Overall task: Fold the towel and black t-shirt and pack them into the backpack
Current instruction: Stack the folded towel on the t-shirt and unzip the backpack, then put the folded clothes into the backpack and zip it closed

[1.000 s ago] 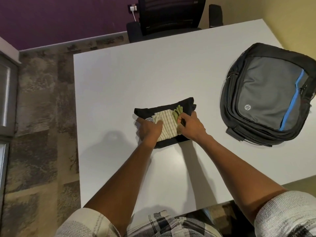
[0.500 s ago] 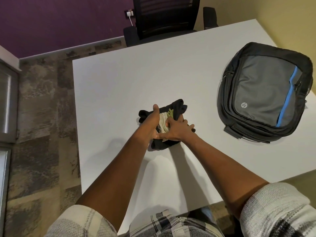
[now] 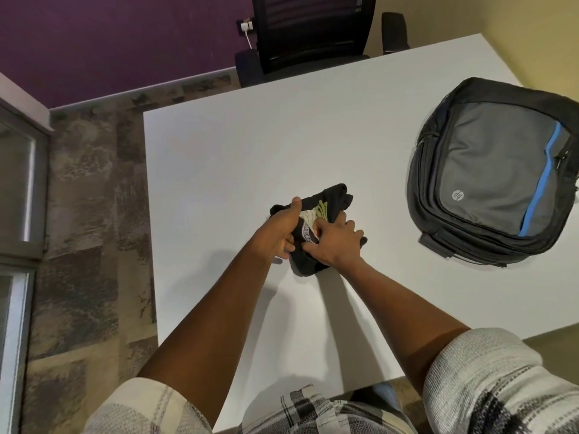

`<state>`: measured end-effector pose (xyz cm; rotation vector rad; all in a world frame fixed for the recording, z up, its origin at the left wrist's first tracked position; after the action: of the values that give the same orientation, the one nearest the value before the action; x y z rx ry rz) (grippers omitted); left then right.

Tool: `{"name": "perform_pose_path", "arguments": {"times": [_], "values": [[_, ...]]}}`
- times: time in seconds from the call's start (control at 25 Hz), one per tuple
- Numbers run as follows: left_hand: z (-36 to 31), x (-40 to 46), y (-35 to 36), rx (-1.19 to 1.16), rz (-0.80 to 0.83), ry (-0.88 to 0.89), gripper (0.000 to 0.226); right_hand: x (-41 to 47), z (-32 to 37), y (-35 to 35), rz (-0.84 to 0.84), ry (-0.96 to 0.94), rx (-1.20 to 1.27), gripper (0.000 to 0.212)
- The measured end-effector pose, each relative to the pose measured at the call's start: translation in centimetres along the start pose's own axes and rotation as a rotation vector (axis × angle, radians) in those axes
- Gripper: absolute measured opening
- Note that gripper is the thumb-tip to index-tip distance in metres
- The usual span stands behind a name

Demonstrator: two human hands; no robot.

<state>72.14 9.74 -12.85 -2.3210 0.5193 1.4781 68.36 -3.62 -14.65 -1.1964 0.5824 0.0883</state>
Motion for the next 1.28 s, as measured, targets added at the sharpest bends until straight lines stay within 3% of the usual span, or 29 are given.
{"name": "perform_pose_path", "arguments": {"times": [0.16,0.24,0.32,0.44,0.6,0.72,0.96,1.16,1.28], "values": [[-0.2,0.2,-1.8,-0.02,-0.238,0.186,0.069,0.1,-0.5,-0.6,-0.072,0.009,0.074,0.041],[0.1,0.4,-2.6,-0.03,-0.314,0.238,0.078,0.1,-0.7,-0.8,-0.081,0.001,0.082,0.041],[1.2,0.9,-2.3,-0.086,-0.304,0.206,0.083,0.0,-1.0,-1.0,-0.084,-0.016,0.108,0.04],[2.1,0.8,0.0,-0.143,-0.184,0.2,0.056,-0.6,-2.2,-1.4,-0.077,-0.033,0.168,0.038],[1.3,1.5,2.4,-0.117,-0.223,0.323,0.042,-2.6,-6.2,-2.7,-0.13,0.017,0.22,0.031],[-1.5,0.5,5.9,0.005,-0.18,0.42,0.015,-4.0,-10.9,-5.8,-0.224,0.077,0.249,0.032],[-7.1,-1.1,15.8,0.272,-0.178,0.634,0.02,-6.0,-20.3,-13.0,-0.391,0.173,0.223,0.035],[-11.7,-1.2,24.7,0.66,-0.222,0.853,0.022,-8.6,-27.8,-16.6,-0.478,0.244,0.231,0.034],[-13.0,0.0,29.6,0.902,-0.166,0.91,0.029,-10.6,-32.3,-17.6,-0.504,0.324,0.242,0.032]]}}
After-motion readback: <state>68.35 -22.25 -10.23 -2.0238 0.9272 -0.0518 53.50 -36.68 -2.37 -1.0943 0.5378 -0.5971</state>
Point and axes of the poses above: each hand's wrist, its own x-axis towards the middle knuckle, its own y-axis out of the palm, z = x × y, the point moved 7 cm from there along x, towards the middle knuckle, and after that the axes turned 3 degrees about z, right-handed, at the moved point
